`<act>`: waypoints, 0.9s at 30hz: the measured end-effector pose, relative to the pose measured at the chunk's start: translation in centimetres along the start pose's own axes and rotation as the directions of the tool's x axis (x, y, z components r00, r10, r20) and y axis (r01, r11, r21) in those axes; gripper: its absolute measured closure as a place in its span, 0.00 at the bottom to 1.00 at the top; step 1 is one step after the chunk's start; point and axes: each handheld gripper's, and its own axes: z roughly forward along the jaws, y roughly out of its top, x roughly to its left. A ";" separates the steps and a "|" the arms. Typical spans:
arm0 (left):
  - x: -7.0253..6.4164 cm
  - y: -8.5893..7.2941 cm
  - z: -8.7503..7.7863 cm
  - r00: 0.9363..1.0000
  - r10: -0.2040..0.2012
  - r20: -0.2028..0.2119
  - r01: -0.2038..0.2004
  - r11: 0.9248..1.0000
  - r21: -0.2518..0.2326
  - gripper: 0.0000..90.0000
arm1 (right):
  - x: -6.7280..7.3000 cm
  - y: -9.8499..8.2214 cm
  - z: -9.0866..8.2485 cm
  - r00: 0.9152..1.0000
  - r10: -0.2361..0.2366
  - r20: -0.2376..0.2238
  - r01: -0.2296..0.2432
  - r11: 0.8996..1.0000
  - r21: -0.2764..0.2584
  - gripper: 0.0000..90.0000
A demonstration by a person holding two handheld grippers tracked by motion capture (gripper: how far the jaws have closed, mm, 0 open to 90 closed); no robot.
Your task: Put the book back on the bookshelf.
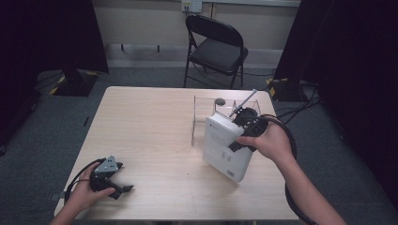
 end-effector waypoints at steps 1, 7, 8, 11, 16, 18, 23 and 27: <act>0.0 0.0 0.0 1.000 0.000 0.000 0.000 1.000 0.000 0.00 | -0.1 -0.1 -0.1 1.000 0.004 -0.003 -0.004 1.000 0.000 0.58; 0.0 0.0 0.0 1.000 0.000 0.000 0.000 1.000 0.000 0.00 | -0.6 -0.5 -0.3 1.000 0.021 -0.006 -0.021 1.000 -0.001 0.58; 0.0 0.0 0.0 1.000 0.000 0.000 0.000 1.000 0.000 0.00 | -0.6 -0.5 -0.3 1.000 0.024 0.004 -0.024 1.000 -0.002 0.58; 0.0 0.0 0.0 1.000 0.000 0.000 0.000 1.000 0.000 0.00 | -0.7 -0.8 -0.3 1.000 0.026 0.011 -0.026 1.000 -0.004 0.58; 0.0 0.0 0.0 1.000 0.000 0.000 0.000 1.000 0.000 0.00 | -1.2 -1.3 -0.4 0.999 0.047 0.012 -0.047 0.999 -0.010 0.58; 0.0 0.0 0.0 1.000 0.000 0.000 0.000 1.000 0.000 0.00 | -1.3 -1.4 -0.5 0.999 0.052 0.013 -0.052 0.999 -0.011 0.58; 0.0 0.0 0.0 1.000 0.000 0.000 0.000 1.000 0.000 0.00 | -1.7 -1.8 -0.8 0.998 0.068 0.014 -0.068 0.998 -0.006 0.58; 0.0 0.0 0.0 1.000 0.000 0.000 0.000 1.000 0.000 0.00 | -2.0 -2.2 -1.0 0.997 0.071 0.024 -0.071 0.997 -0.010 0.58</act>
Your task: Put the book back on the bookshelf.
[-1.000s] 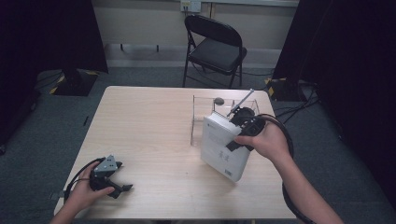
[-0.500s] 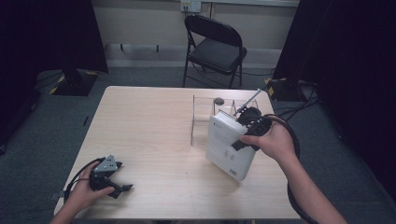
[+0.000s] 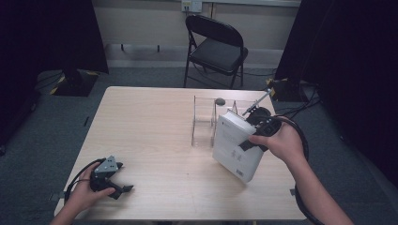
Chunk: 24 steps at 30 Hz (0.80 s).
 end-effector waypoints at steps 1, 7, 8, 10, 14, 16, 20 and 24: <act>0.0 0.0 0.0 1.000 0.000 0.000 0.000 1.000 0.000 0.00 | -0.1 -0.1 0.0 1.000 0.002 0.000 -0.002 1.000 -0.005 0.58; 0.0 0.0 0.0 1.000 0.000 0.000 0.000 1.000 -0.001 0.00 | -0.6 -0.6 -0.3 1.000 0.030 0.000 -0.030 1.000 -0.003 0.58; 0.0 0.0 0.0 1.000 0.000 0.000 0.000 1.000 0.000 0.00 | -0.7 -0.7 -0.3 0.999 0.036 0.005 -0.036 0.999 -0.005 0.58; 0.0 0.0 0.0 1.000 0.000 0.000 0.000 1.000 0.000 0.00 | -0.8 -0.9 -0.3 0.999 0.035 0.016 -0.035 0.999 -0.001 0.58; 0.0 0.0 0.0 1.000 0.001 -0.002 -0.001 1.000 -0.001 0.00 | -1.1 -1.2 -0.3 0.999 0.044 0.024 -0.044 0.999 0.009 0.58; 0.0 0.0 0.0 1.000 0.000 0.000 0.000 1.000 -0.001 0.00 | -1.3 -1.4 -0.3 0.999 0.048 0.024 -0.049 0.999 0.012 0.58; 0.0 0.0 0.0 1.000 0.000 0.001 0.000 1.000 -0.001 0.00 | -1.5 -1.6 -0.4 0.998 0.063 0.028 -0.063 0.998 0.013 0.58; 0.0 0.0 0.0 1.000 0.000 0.001 0.000 1.000 -0.001 0.00 | -1.9 -1.9 -0.6 0.997 0.077 0.026 -0.078 0.997 0.016 0.58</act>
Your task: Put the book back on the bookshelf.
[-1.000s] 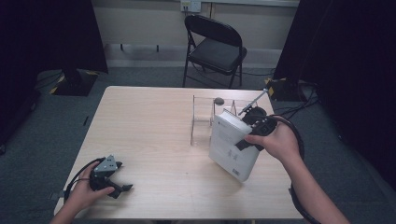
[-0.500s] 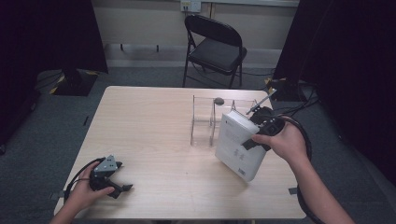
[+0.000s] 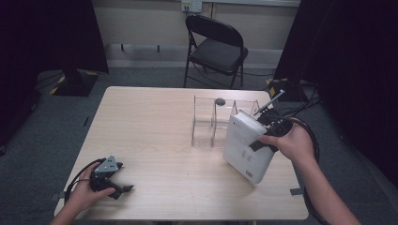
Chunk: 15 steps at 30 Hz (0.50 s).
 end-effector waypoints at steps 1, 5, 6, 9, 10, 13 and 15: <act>0.0 0.0 0.0 1.000 0.001 0.000 -0.001 1.000 0.000 0.00 | -0.1 -0.1 0.0 1.000 0.006 -0.002 -0.006 1.000 0.000 0.58; 0.0 0.0 0.0 1.000 0.000 0.000 0.000 1.000 0.000 0.00 | -0.5 -0.5 -0.2 1.000 0.022 0.014 -0.022 1.000 -0.002 0.58; 0.0 0.0 0.0 1.000 0.000 0.000 0.000 1.000 0.000 0.00 | -0.6 -0.6 -0.2 1.000 0.024 0.020 -0.024 1.000 -0.003 0.58; 0.0 0.0 0.0 1.000 0.000 0.000 0.000 1.000 0.000 0.00 | -0.9 -0.9 -0.2 0.999 0.038 0.018 -0.038 0.999 -0.004 0.58; 0.0 0.0 0.0 1.000 0.000 0.000 0.000 1.000 0.000 0.00 | -0.9 -1.0 -0.2 0.999 0.044 0.017 -0.044 0.999 -0.004 0.58; 0.0 0.0 0.0 1.000 0.000 0.000 0.000 1.000 0.000 0.00 | -1.3 -1.3 -0.3 0.999 0.045 0.020 -0.045 0.999 -0.007 0.58; 0.0 0.0 0.0 1.000 0.000 -0.001 0.000 1.000 0.000 0.00 | -1.3 -1.3 -0.3 0.998 0.053 0.019 -0.053 0.999 -0.004 0.58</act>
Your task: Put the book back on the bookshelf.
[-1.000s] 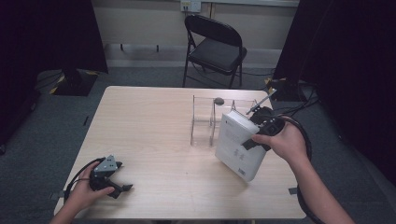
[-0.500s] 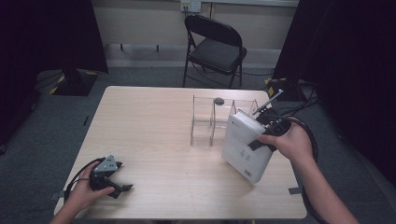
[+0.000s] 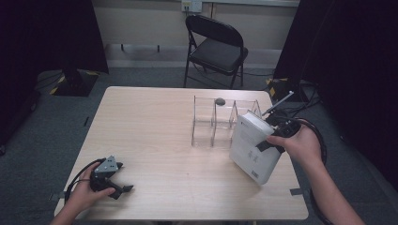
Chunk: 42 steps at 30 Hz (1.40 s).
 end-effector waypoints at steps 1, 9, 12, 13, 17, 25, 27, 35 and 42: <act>0.0 0.0 0.0 1.000 0.000 0.000 0.000 1.000 0.000 0.00 | -0.1 -0.1 0.0 1.000 0.002 0.005 -0.002 1.000 -0.003 0.58; 0.0 0.0 0.0 1.000 0.000 0.001 0.000 1.000 0.000 0.00 | -0.8 -0.6 -0.1 1.000 0.017 0.015 -0.017 1.000 0.004 0.58; 0.0 0.0 0.0 1.000 0.000 0.000 0.000 1.000 0.000 0.00 | -1.0 -0.7 0.0 1.000 0.023 0.020 -0.023 1.000 0.005 0.58; 0.0 0.0 0.0 1.000 0.000 0.000 0.000 1.000 0.000 0.00 | -1.0 -0.7 0.0 0.999 0.026 0.021 -0.026 1.000 0.006 0.58; 0.0 0.0 0.0 1.000 0.000 0.000 0.000 1.000 0.000 0.00 | -1.2 -0.7 0.1 0.999 0.039 0.019 -0.039 0.999 0.006 0.58; 0.0 0.0 0.0 1.000 0.000 0.001 0.000 1.000 0.000 0.00 | -1.6 -0.4 0.2 0.998 0.053 0.024 -0.053 0.999 -0.001 0.58; 0.0 0.0 0.0 1.000 0.000 0.000 0.000 1.000 0.000 0.00 | -1.6 -0.3 0.2 0.998 0.057 0.028 -0.058 0.998 0.004 0.58; 0.0 0.0 0.0 1.000 0.000 0.001 0.000 1.000 0.000 0.00 | -2.0 0.0 0.4 0.996 0.080 0.036 -0.080 0.997 0.006 0.58; 0.0 0.0 0.0 1.000 0.000 0.001 0.000 1.000 0.000 0.00 | -2.3 0.3 0.4 0.994 0.106 0.038 -0.107 0.994 0.005 0.58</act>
